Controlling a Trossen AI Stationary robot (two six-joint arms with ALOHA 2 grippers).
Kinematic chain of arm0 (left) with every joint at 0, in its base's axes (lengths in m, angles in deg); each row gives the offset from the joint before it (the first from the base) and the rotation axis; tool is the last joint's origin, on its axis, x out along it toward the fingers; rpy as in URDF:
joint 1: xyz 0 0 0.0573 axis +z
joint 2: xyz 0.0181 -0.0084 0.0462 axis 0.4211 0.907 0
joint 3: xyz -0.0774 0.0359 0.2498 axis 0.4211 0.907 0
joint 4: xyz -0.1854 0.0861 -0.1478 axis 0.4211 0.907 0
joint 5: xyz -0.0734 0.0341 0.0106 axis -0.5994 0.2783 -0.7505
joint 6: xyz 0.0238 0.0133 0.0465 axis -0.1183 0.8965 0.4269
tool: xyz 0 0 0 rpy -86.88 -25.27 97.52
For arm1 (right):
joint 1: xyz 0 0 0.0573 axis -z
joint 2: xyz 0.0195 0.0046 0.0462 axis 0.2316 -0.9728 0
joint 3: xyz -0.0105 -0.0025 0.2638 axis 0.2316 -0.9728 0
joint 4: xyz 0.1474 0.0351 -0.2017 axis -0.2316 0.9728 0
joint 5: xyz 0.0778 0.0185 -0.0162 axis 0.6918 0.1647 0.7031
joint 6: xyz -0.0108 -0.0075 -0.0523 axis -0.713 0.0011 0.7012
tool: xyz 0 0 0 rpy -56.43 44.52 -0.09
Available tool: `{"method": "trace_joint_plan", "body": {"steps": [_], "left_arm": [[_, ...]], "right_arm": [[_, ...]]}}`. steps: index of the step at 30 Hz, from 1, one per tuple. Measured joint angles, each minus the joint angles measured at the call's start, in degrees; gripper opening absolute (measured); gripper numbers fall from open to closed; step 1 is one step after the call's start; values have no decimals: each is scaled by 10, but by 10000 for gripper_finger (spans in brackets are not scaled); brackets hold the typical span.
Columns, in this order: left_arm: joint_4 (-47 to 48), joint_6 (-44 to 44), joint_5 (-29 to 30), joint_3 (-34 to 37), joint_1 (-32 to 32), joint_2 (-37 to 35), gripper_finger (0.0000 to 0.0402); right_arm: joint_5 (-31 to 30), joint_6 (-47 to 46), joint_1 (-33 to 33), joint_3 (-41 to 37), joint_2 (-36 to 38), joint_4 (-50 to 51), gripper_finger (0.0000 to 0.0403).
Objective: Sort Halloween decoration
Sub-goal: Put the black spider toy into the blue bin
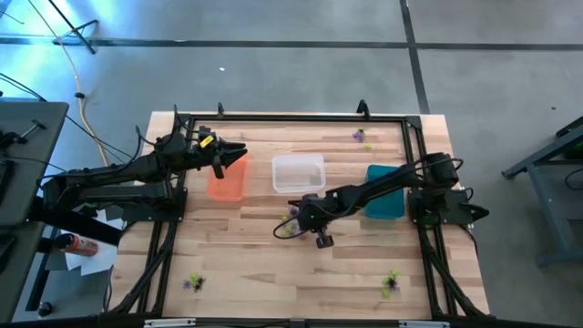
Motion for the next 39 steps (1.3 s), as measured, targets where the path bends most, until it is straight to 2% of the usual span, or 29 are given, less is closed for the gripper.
{"method": "trace_joint_plan", "body": {"steps": [5, 8, 13, 17, 22, 24, 26, 29, 35, 37, 39], "left_arm": [[0, 0, 0, 0, 0, 0, 136], [0, 0, 0, 0, 0, 0, 136], [-4, 0, -4, 0, 0, 0, 136], [-4, 0, -4, 0, 0, 0, 136], [-4, 12, -3, 0, 0, 0, 136], [-4, 28, -3, 0, 0, 0, 136], [-4, 40, -3, 0, 0, 0, 136], [-4, 54, -3, 0, 0, 0, 136], [-4, 54, -3, 0, 0, 0, 136], [-3, 54, -3, 0, 0, 0, 136], [-3, 54, -3, 0, 0, 0, 136]], "right_arm": [[-4, -2, 7, 1, 63, 73, 0], [-30, -25, 6, -1, 109, 121, 0], [-75, -123, -23, -77, 211, 130, 0], [-176, -239, -70, -155, 324, 128, 0], [-376, -386, -134, -212, 471, 124, 0], [-442, -412, -150, -221, 521, 124, 0], [-475, -407, -156, -223, 559, 124, 0], [-490, -371, -151, -220, 591, 124, 0], [-489, -350, -133, -208, 598, 123, 0], [-480, -370, -126, -208, 598, 131, 0], [-476, -445, -110, -207, 598, 169, 0]]}}
